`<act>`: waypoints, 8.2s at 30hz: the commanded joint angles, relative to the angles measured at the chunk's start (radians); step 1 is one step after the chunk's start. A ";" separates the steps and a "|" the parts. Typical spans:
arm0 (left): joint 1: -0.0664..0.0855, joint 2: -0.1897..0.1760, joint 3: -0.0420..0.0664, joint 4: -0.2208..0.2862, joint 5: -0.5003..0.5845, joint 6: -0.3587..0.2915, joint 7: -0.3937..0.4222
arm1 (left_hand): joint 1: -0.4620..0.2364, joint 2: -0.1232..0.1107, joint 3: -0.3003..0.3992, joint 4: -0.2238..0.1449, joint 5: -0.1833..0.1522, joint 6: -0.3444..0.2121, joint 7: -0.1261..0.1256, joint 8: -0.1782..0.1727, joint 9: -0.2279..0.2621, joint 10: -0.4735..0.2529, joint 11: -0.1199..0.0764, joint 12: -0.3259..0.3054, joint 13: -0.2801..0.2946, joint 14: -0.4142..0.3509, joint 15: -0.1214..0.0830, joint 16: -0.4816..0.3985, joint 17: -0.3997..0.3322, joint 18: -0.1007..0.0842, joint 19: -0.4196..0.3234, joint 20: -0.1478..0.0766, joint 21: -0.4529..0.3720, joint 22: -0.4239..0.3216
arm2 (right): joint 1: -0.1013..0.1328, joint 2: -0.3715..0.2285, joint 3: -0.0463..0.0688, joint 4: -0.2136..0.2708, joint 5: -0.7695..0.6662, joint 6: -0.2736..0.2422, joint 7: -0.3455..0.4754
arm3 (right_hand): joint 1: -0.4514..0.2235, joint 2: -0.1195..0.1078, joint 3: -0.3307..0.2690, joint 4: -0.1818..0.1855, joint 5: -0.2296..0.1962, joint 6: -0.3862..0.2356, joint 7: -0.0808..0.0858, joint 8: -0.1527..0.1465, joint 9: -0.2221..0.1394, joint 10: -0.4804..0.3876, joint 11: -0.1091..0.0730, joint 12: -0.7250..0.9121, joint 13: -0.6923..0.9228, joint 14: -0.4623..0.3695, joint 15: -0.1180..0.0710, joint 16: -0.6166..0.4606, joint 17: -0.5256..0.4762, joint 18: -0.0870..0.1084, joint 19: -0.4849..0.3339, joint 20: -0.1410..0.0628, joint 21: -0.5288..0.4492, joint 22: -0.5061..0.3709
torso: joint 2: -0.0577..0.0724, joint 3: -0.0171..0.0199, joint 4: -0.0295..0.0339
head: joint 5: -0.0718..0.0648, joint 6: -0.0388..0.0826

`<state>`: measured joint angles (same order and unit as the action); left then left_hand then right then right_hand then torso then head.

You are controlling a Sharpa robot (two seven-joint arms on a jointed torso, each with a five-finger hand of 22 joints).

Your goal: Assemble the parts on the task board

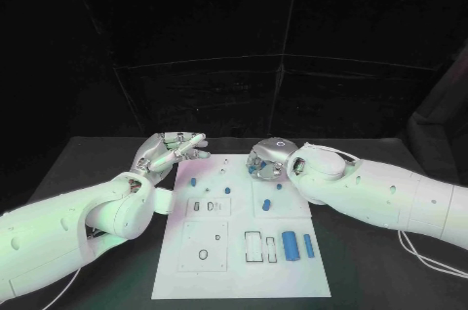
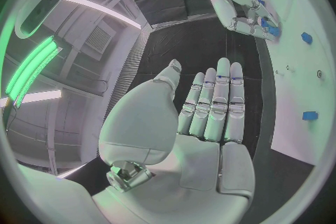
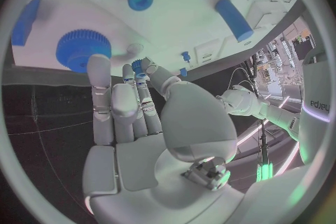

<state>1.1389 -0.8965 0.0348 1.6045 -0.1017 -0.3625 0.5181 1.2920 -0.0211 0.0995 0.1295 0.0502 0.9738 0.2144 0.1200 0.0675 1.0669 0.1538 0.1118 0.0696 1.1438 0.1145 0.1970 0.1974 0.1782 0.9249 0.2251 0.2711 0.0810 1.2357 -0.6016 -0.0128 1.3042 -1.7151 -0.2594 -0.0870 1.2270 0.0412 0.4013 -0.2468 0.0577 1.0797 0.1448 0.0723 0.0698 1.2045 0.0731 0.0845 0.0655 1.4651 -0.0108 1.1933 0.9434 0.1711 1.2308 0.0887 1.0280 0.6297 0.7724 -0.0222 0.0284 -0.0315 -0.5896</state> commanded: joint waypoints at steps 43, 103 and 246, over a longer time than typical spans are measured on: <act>0.005 0.000 0.000 -0.005 -0.008 0.030 -0.006 | 0.004 0.005 0.001 -0.009 0.002 0.000 0.004 -0.008 -0.001 -0.001 0.010 -0.008 -0.001 -0.012 0.000 -0.009 0.002 0.006 0.000 0.004 -0.006 -0.003 | 0.018 0.238 0.001 -0.226 0.043 -0.048 -0.043 | -0.026 -0.040 0.042 0.034 -0.005 -0.012 0.007 -0.008 -0.002 -0.021 0.011 -0.020 -0.001 0.018 0.005 0.026 0.020 -0.010 -0.013 0.006 0.026 0.020 | 0.012 -0.0022 0.0044 | 0.013 -0.003; 0.008 0.001 -0.005 -0.030 -0.008 0.055 -0.017 | 0.005 0.009 0.002 -0.012 0.002 0.000 0.004 -0.012 -0.001 -0.002 0.010 -0.012 -0.001 -0.015 0.002 -0.015 0.004 0.006 -0.001 0.005 -0.010 -0.006 | 0.020 -0.073 0.037 -0.013 0.286 0.140 -0.190 | 0.098 -0.155 -0.401 0.400 0.129 -0.237 0.023 0.054 0.001 0.094 0.004 1.112 1.026 0.060 0.006 0.263 0.371 -0.053 0.086 0.008 0.233 0.297 | 0.007 0.0006 -0.0142 | 0.006 0.003; 0.009 0.007 -0.009 -0.062 -0.008 0.071 -0.033 | 0.018 0.028 0.017 -0.031 0.003 0.000 0.005 -0.022 -0.001 -0.002 0.012 -0.025 -0.001 -0.020 0.004 -0.033 0.010 0.006 0.001 0.008 -0.018 -0.011 | 0.006 0.199 0.005 -0.040 -0.024 0.034 -0.229 | 0.008 -0.185 -0.361 0.529 0.065 -0.165 0.018 0.020 0.002 0.159 0.003 1.211 1.199 0.067 0.007 0.292 0.435 -0.079 0.138 0.012 0.328 0.453 | 0.006 0.0005 -0.0141 | 0.024 -0.033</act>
<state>1.1463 -0.8896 0.0258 1.5423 -0.1036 -0.3005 0.4763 1.3085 -0.0045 0.1190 0.1048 0.0502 0.9738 0.2142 0.1047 0.0679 1.0632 0.1574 0.0927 0.0698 1.1330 0.1181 0.1701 0.2064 0.1778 0.9248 0.2251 0.2595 0.0719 1.2403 -0.3997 -0.0082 1.2620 -1.7545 -0.2454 -0.3269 1.2290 -0.1474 0.0407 0.2764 0.1187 0.9067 0.1619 0.0946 0.0701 1.3630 0.0752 1.2970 1.2619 1.4666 -0.0087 1.4811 1.3080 0.1007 1.3671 0.0929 1.3496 1.0802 0.7787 -0.0222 0.0150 -0.0058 -0.6229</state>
